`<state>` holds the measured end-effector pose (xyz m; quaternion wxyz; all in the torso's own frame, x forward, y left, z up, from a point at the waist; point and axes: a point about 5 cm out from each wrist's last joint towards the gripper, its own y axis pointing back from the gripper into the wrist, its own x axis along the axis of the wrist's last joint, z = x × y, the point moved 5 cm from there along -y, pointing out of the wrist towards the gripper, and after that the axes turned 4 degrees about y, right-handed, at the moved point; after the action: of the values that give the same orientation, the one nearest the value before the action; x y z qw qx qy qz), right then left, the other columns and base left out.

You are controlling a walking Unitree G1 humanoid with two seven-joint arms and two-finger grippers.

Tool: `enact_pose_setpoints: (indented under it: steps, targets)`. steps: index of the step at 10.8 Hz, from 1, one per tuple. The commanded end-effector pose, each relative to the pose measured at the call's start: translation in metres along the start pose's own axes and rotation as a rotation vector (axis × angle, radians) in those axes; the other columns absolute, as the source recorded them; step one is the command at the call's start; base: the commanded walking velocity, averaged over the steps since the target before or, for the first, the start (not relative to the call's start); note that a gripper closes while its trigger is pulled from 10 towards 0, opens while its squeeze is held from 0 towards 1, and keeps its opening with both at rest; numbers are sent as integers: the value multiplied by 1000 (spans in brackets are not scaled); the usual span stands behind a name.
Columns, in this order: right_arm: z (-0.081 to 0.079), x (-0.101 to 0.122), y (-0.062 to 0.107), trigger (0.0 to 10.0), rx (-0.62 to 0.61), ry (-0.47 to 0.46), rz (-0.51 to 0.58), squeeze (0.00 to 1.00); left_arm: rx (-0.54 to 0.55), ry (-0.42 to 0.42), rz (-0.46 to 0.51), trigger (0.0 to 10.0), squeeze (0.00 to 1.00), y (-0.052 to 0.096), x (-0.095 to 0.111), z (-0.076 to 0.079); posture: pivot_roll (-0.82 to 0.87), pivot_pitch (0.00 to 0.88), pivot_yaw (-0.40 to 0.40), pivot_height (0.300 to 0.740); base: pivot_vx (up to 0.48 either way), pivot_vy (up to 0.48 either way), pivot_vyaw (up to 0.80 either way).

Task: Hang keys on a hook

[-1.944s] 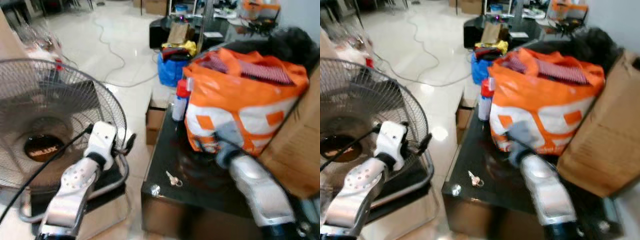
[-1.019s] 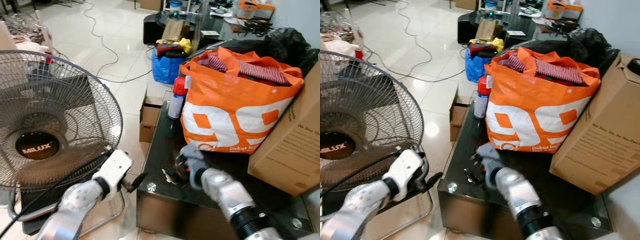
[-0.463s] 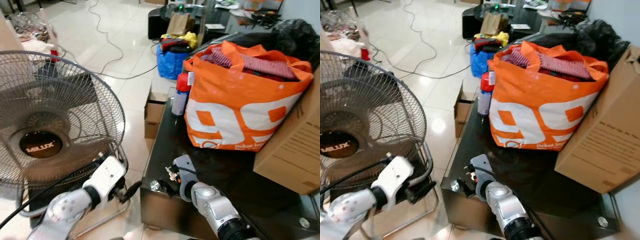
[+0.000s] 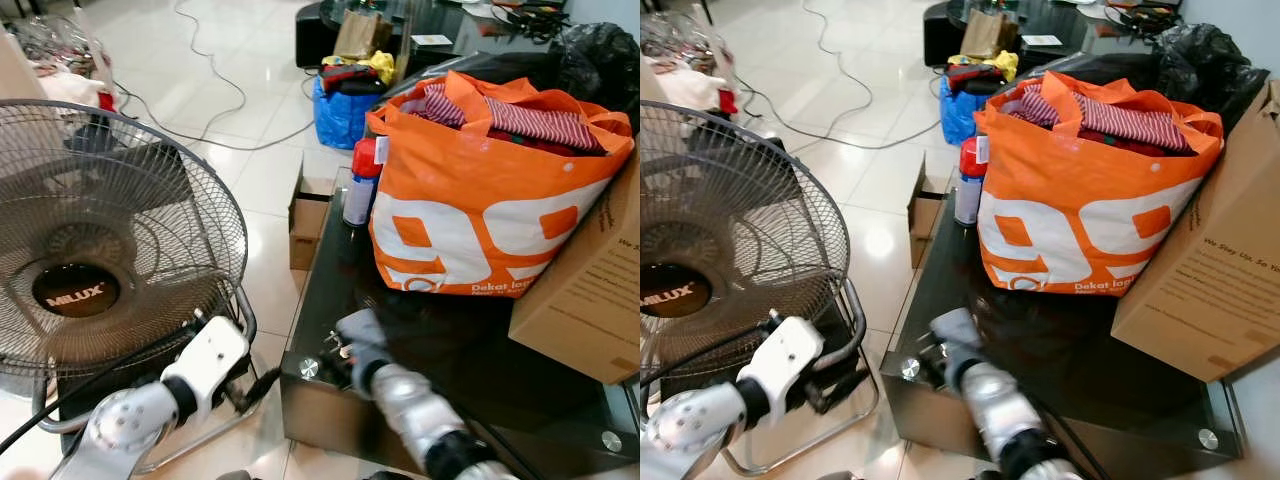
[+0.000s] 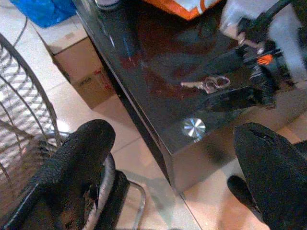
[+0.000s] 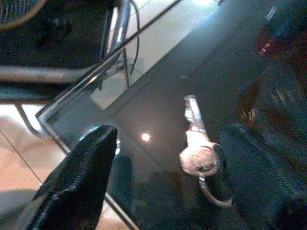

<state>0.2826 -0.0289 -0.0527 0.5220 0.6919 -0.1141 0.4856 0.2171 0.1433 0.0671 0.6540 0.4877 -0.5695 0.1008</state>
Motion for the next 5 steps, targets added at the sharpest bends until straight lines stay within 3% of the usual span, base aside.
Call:
enact_pose_setpoints:
  steps: [1,2,5]
  targets:
    - [5,-3,-1,784,-33,23,-14,0,3,-8,-7,10000,620,4,1,-2,15,87,-45,740,0,0,0]
    - [8,-3,-2,275,-49,40,-20,0,3,-8,-13,10000,624,5,1,-2,13,88,-47,740,0,0,0]
    - [25,0,0,1216,-76,63,0,0,0,-5,-11,10000,627,-1,-3,0,0,72,-44,740,0,0,0]
